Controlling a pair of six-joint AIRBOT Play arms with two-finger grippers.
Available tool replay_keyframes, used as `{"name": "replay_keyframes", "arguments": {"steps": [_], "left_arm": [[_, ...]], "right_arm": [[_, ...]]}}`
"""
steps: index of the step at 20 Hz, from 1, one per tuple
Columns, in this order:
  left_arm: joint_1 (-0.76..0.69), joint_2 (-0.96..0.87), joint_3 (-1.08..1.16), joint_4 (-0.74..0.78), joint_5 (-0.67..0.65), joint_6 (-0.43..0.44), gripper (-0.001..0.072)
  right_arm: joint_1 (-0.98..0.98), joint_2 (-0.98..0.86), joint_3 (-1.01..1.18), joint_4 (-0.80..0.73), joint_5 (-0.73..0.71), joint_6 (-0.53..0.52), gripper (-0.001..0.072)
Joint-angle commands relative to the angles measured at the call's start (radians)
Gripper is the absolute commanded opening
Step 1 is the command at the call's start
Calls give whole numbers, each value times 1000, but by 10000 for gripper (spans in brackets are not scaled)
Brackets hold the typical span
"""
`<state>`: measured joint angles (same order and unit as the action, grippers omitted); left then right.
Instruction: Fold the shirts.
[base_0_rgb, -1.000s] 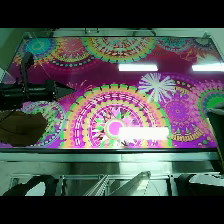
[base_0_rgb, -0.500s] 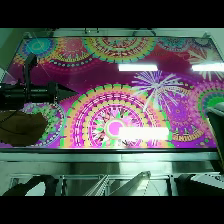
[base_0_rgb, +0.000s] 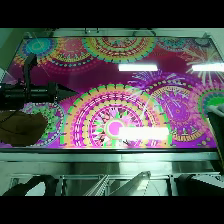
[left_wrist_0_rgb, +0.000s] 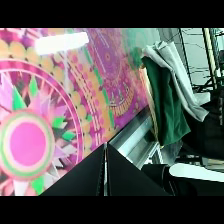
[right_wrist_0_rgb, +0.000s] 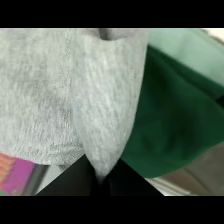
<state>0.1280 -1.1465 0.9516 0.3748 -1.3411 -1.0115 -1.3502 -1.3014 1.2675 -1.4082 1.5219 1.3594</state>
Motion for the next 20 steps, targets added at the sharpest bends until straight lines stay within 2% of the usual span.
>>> {"name": "replay_keyframes", "arguments": {"steps": [1,4,5,6,7,8,9,12,14,15,16,18,19,20], "left_arm": [[-1,0,0,0,8,1,11],[-1,0,0,-1,17,1,11],[-1,0,0,-1,15,1,11],[-1,0,0,-1,11,1,11],[-1,0,0,-1,5,1,11],[-1,0,0,-1,2,1,11],[-1,0,0,-1,-1,1,11],[-1,0,0,-1,-2,0,11],[0,0,0,-1,-2,0,11],[0,0,0,-2,-2,0,11],[0,0,0,-2,-2,0,12],[0,0,0,-2,-9,0,12],[0,1,0,-2,-19,0,12],[0,1,0,-3,-27,0,12]], "right_arm": [[-7,2,-74,-107,-135,-62,18],[-7,2,-116,-117,-126,-67,22],[-7,2,-132,-118,-126,-74,64],[-7,2,-146,-118,-127,-74,270],[-7,1,-150,-118,-127,-73,433],[-6,3,-150,-117,-127,-71,473],[-6,6,-148,-117,-127,-55,473],[-4,7,-97,-58,-121,-20,471],[-4,20,-60,100,-124,2,468],[-4,37,-57,216,-138,2,412],[-4,56,-57,336,-150,-5,268],[12,98,-57,539,-173,-9,135],[37,117,-58,608,-176,-27,19],[80,130,-58,637,-178,-44,19]]}}
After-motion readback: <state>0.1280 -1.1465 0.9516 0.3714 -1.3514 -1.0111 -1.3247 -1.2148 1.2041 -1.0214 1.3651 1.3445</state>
